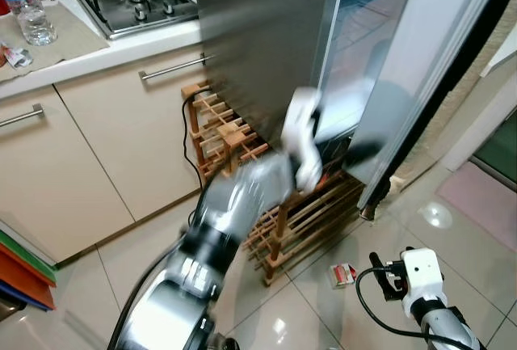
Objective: Restocking fridge
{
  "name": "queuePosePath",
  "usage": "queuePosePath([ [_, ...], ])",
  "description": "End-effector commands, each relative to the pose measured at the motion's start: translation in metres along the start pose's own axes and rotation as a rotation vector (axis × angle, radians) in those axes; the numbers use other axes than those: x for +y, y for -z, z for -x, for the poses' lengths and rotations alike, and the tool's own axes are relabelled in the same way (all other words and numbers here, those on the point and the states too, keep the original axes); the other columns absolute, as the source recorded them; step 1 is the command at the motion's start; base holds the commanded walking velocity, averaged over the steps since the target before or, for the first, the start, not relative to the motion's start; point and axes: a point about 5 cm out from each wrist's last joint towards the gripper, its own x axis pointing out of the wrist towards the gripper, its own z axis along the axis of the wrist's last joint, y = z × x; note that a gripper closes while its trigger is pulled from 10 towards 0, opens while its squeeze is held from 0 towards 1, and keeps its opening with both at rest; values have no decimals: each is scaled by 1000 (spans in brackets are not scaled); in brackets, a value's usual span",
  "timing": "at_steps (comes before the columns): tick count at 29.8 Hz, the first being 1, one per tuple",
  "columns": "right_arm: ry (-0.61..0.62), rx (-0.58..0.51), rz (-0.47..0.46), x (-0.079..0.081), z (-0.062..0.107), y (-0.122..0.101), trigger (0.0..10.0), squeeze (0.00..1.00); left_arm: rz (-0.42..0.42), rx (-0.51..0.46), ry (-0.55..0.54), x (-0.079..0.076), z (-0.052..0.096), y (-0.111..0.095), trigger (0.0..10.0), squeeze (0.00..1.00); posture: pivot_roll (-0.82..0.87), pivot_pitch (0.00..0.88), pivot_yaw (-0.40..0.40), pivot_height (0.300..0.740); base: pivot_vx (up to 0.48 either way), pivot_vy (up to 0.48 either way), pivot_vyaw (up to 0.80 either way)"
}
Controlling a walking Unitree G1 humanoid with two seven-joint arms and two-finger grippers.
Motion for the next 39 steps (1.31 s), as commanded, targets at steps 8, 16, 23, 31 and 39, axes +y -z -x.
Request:
queuePosePath([
  [8, 6, 29, -2, -3, 3, 3, 10000, 0, -438, -355, 771, -268, -27, -114, 10000, 0, -12, 45, 72, 740, 0, 0, 0],
  [16, 6, 29, -2, -3, 3, 3, 10000, 0, -438, -355, 771, -268, -27, -114, 10000, 0, -12, 45, 72, 740, 0, 0, 0],
  [23, 6, 29, -2, -3, 3, 3, 10000, 0, -438, -355, 771, -268, -27, -114, 10000, 0, -12, 45, 72, 740, 0, 0, 0],
  [31, 13, 12, -2, -3, 2, 3, 10000, 0, -456, -341, 770, -266, -25, -113, 10000, 0, -12, 0, 0, 740, 0, 0, 0],
  [39, 13, 12, -2, -3, 2, 3, 10000, 0, -456, -341, 770, -266, -25, -113, 10000, 0, -12, 0, 0, 740, 0, 0, 0],
])
